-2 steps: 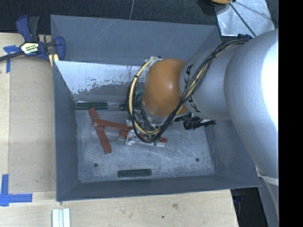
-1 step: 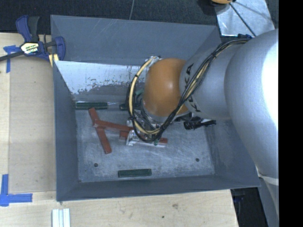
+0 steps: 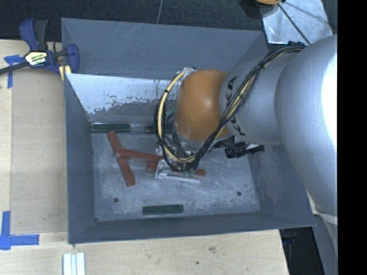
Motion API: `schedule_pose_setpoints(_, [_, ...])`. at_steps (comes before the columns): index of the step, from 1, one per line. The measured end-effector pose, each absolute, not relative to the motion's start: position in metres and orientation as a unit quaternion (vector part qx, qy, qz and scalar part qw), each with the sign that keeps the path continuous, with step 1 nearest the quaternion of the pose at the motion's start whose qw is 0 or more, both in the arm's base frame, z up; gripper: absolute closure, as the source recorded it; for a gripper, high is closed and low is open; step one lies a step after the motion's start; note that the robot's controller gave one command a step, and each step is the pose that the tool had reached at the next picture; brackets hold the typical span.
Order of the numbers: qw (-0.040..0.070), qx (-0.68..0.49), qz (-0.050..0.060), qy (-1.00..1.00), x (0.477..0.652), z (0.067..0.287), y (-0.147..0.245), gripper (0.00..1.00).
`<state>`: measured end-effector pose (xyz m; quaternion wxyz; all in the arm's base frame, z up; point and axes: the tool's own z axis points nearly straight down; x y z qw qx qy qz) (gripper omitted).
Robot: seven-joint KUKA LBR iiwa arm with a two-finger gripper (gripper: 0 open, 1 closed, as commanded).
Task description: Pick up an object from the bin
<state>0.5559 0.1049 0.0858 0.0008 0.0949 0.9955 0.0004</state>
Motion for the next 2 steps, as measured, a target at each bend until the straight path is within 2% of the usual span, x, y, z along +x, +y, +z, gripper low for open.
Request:
schedule_pose_setpoints(1, [-0.002, 0.095, 0.000, 0.995, 0.556, 0.106, 0.105, 1.00])
schedule_pose_setpoints(2, [0.003, 0.095, 0.001, 0.995, 0.558, 0.117, 0.105, 1.00])
